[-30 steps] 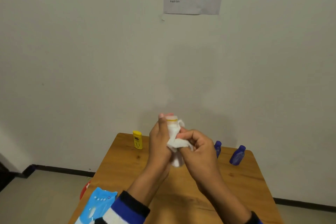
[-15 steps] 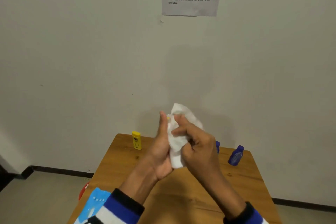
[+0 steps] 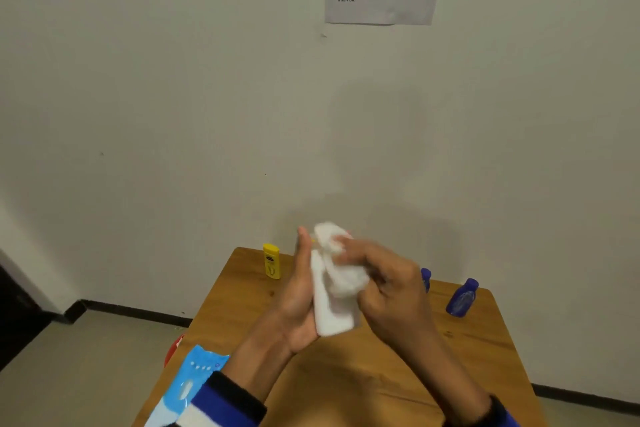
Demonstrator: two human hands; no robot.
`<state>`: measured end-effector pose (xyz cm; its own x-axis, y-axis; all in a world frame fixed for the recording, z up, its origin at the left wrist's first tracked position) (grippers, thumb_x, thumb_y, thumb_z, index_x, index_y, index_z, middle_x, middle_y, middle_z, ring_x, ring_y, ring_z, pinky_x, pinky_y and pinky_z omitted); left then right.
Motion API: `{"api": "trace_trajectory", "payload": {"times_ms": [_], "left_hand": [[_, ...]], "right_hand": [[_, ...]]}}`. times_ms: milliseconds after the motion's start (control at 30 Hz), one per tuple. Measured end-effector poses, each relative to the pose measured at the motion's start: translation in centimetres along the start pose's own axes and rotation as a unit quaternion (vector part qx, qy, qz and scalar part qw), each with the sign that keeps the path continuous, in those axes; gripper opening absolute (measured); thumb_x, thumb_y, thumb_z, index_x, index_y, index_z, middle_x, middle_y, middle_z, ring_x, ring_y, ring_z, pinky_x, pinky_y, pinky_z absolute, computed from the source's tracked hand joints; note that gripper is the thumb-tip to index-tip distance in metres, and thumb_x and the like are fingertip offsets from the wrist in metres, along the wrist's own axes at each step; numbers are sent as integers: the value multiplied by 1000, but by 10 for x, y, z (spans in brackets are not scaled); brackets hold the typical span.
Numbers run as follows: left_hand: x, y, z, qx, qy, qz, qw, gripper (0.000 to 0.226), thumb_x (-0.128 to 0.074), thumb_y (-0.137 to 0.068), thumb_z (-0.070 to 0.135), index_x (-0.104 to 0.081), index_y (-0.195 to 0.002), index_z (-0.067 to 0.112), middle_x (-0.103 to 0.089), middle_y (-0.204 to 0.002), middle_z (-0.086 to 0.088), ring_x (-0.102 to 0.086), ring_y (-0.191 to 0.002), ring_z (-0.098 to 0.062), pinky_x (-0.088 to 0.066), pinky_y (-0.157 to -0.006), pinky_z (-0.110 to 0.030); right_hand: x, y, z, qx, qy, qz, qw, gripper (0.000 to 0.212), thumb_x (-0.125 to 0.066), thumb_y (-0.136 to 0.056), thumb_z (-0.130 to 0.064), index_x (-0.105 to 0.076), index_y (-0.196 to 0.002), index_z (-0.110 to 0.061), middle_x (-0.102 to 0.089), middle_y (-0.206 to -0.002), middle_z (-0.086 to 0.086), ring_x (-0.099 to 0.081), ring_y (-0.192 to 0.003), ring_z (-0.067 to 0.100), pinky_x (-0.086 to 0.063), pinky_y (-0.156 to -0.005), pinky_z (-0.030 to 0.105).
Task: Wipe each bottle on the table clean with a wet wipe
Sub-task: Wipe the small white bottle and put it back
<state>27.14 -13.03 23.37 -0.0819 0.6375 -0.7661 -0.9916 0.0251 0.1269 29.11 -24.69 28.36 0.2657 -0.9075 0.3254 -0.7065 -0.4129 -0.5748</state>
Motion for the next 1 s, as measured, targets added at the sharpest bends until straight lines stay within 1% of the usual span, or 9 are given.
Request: {"api": "trace_trajectory", "payload": {"times_ms": [100,233,333,433,500,600,767,900,1000], "left_hand": [[-4,1,-10,0,16,8,1000,73,-45,-90,72,-60,-134,16,-62,-135,-14,-57,-128,-28,-31,-117,-49],[10,-2,10,-51,14,41,998,79,-34,-88,75,-54,-139,17,-60,-140,-10,-55,-131,-34,-39,-108,-61],[24,-2,17,-51,9,72,996,83,-29,-86,79,-53,-137,18,-64,-136,-6,-58,-127,-31,-43,-102,-62],[33,1,16,-58,22,73,995,81,-31,-87,78,-54,-137,17,-63,-136,-6,-59,-127,-30,-41,-106,-60],[29,1,9,-41,27,54,997,81,-36,-86,77,-58,-134,15,-64,-135,-9,-60,-123,-30,-43,-107,-55],[8,-4,-13,-4,16,18,1000,80,-39,-89,76,-60,-135,14,-61,-135,-16,-56,-125,-33,-40,-111,-50],[4,-12,-23,-18,25,80,996,77,-46,-88,71,-59,-135,11,-60,-139,-11,-51,-134,-30,-30,-118,-55],[16,-12,-14,-42,-1,131,990,81,-33,-88,73,-57,-131,8,-66,-132,-12,-57,-127,-27,-42,-105,-59],[8,-9,-21,-49,-34,142,988,80,-34,-88,73,-60,-128,9,-66,-133,-9,-60,-122,-21,-40,-108,-52]], "right_hand": [[-22,-17,-4,2,74,-42,996,57,-44,-89,-3,-52,-139,-29,-58,-134,-11,-57,-122,8,-50,-100,26],[-46,23,-1,30,75,-97,992,65,-46,-90,11,-44,-147,-20,-36,-157,-7,-25,-147,4,-23,-121,25],[-40,54,7,65,88,-130,985,68,-50,-79,12,-55,-140,-20,-45,-151,-9,-32,-144,3,-29,-118,25],[-20,48,8,-9,49,-170,984,54,-54,-80,-4,-66,-125,-32,-54,-132,-30,-48,-127,-9,-46,-99,12],[-1,23,6,-37,28,-109,993,51,-50,-80,-2,-69,-119,-29,-59,-122,-28,-58,-115,-3,-50,-86,8],[8,-8,2,3,63,-23,998,50,-46,-82,-1,-68,-124,-17,-60,-131,-13,-54,-124,-2,-48,-98,15],[-32,34,22,-1,85,-108,991,64,-43,-93,8,-39,-150,-22,-23,-161,-12,-16,-149,2,-21,-123,32],[-18,82,26,64,81,-159,982,72,-47,-84,17,-43,-148,-17,-29,-160,-13,-23,-149,11,-21,-121,33],[-3,72,27,39,60,-169,983,64,-49,-90,11,-43,-148,-16,-31,-160,-9,-25,-148,9,-24,-120,30]]}}
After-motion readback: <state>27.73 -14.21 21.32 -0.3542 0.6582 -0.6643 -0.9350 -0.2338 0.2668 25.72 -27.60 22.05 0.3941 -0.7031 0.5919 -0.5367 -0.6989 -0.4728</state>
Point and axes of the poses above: each hand's wrist, its own y-axis away from the middle knuckle, its own x-axis out of the back of the hand, z = x × y, the point moved 4 cm from there along -y, towards the middle knuckle
